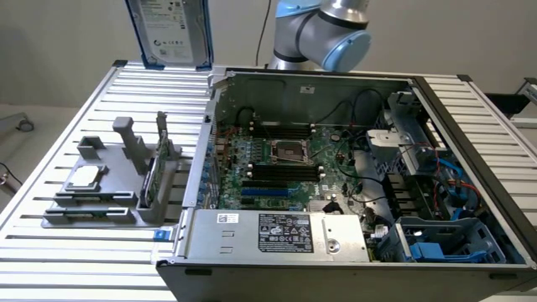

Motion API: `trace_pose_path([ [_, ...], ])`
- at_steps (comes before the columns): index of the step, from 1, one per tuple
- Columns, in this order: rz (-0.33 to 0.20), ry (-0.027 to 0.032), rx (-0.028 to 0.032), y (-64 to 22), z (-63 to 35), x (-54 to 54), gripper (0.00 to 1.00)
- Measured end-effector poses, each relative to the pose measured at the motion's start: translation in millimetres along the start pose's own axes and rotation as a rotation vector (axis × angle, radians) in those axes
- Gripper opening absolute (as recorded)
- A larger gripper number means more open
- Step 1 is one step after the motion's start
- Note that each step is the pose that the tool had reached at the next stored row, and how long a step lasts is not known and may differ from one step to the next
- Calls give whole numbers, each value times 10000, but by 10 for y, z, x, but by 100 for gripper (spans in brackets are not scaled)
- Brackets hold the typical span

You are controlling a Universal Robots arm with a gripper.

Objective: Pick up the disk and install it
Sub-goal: 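Pick up the disk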

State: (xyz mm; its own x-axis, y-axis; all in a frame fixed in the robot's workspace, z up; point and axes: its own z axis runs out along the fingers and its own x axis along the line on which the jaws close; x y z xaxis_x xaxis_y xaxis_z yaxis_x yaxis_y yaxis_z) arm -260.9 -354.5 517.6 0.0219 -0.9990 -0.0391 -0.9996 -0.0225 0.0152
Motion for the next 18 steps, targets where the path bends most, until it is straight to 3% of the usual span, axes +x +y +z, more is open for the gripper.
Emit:
trace_pose_path([
  [8,-1,-2,2,-183,-9,283,33],
  [18,0,-1,1,-621,12,480,33],
])
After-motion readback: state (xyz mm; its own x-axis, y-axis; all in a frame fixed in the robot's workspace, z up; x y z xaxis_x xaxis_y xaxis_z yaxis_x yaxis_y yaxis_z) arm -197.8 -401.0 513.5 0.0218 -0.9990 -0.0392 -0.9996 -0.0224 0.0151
